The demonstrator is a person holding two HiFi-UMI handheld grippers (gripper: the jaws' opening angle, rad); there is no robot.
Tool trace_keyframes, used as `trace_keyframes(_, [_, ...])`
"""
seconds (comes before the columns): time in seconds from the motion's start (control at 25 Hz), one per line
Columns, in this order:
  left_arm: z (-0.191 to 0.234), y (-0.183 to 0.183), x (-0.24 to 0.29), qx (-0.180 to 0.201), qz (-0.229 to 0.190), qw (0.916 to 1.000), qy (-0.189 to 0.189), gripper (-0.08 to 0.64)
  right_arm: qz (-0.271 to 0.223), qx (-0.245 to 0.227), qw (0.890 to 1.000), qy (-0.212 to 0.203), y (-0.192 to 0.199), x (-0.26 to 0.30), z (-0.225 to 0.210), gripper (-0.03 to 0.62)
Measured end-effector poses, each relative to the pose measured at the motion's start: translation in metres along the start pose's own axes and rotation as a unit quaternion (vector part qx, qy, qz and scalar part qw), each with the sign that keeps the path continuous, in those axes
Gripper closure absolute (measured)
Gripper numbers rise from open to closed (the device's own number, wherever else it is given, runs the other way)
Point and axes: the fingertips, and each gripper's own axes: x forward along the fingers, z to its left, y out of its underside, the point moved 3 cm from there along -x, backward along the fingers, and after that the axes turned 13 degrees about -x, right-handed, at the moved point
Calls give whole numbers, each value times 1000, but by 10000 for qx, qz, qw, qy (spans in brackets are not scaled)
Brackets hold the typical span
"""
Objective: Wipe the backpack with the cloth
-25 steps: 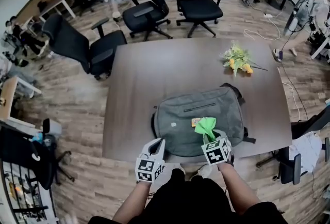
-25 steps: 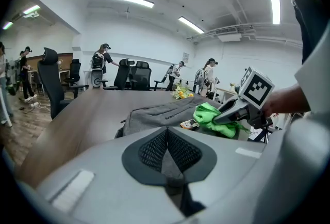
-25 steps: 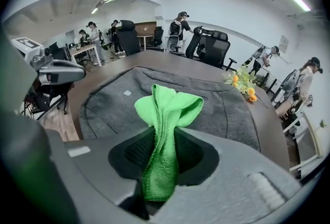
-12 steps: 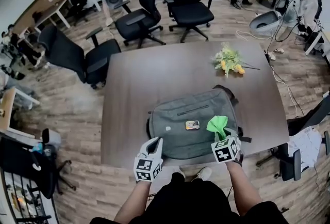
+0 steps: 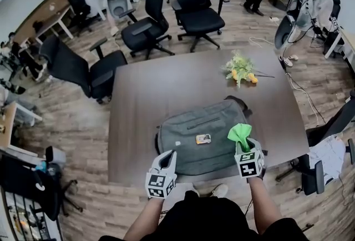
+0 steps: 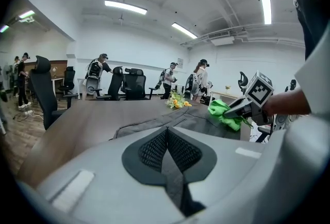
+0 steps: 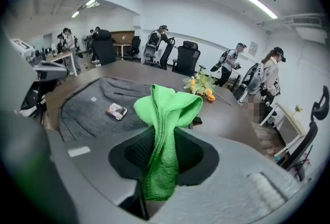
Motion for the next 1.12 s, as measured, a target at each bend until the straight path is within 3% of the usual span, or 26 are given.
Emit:
trace_keyframes(0.16, [-10, -19, 3, -195, -263, 9994, 108, 540, -917, 562, 9942, -15, -25, -19, -9, 486])
trace_keyframes(0.32, [-23, -56, 4, -212, -694, 9969, 296, 540, -1896, 1158, 9749, 116, -58, -48, -28, 486])
trace_keyframes(0.48, [-34, -101, -3, -390, -1233, 9903, 515, 541, -2665, 1116, 9570, 260, -91, -80, -43, 486])
trace_keyframes(0.76, [-59, -167, -20, 155, -1879, 9799, 654, 541, -3628, 929, 9261, 455, -144, -132, -52, 491])
trace_keyframes(0.88, [-62, -172, -23, 427, -1924, 9789, 549, 541, -3850, 596, 9192, 577, -156, -143, -50, 494])
trace_keyframes(1.12, [-62, -172, -25, 579, -2013, 9768, 451, 541, -4004, 222, 9144, 556, -164, -143, -39, 495])
